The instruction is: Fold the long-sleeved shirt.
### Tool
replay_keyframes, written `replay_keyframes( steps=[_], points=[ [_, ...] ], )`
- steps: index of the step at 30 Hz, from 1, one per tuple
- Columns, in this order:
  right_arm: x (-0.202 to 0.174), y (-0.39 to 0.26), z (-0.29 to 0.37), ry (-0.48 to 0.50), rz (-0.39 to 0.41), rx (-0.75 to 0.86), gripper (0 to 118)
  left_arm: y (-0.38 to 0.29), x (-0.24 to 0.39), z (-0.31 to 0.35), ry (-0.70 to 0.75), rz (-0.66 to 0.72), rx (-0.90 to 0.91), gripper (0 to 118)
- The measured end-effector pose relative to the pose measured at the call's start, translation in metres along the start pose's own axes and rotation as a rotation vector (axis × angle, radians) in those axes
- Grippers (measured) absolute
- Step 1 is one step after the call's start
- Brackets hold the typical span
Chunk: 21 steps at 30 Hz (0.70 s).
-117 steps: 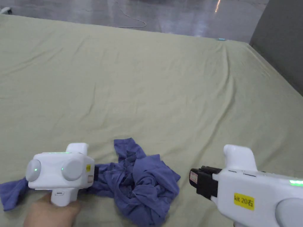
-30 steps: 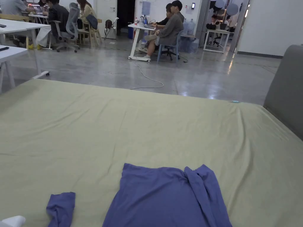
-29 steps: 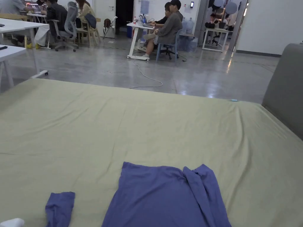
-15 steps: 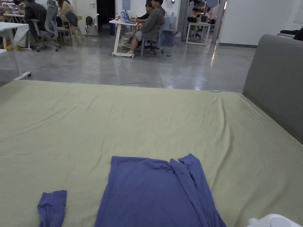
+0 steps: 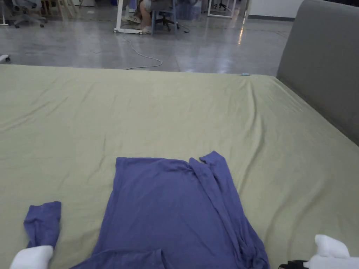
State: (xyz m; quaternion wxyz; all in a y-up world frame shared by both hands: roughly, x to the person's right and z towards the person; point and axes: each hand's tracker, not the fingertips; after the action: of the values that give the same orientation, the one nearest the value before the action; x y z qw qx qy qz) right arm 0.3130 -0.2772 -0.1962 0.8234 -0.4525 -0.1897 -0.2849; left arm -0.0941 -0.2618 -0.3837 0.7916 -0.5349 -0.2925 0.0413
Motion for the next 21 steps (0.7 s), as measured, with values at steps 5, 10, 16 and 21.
replay_keyframes(
  steps=[5, 10, 16, 21],
  points=[
    [-0.011, 0.004, -0.022, 0.031, 0.024, -0.007, 0, 0.112, 0.016, -0.056, 0.044, -0.035, 0.154, 117],
    [-0.016, -0.006, -0.036, -0.024, 0.136, 0.188, 0, 0.249, 0.015, -0.158, 0.132, 0.012, 0.150, 118],
    [-0.007, 0.003, -0.043, 0.001, 0.152, 0.172, 0, 0.333, -0.010, -0.303, 0.358, -0.112, 0.042, 118],
    [0.000, 0.009, -0.057, -0.043, 0.161, 0.122, 0, 0.323, -0.008, -0.298, 0.370, -0.062, -0.028, 111]
  ],
)
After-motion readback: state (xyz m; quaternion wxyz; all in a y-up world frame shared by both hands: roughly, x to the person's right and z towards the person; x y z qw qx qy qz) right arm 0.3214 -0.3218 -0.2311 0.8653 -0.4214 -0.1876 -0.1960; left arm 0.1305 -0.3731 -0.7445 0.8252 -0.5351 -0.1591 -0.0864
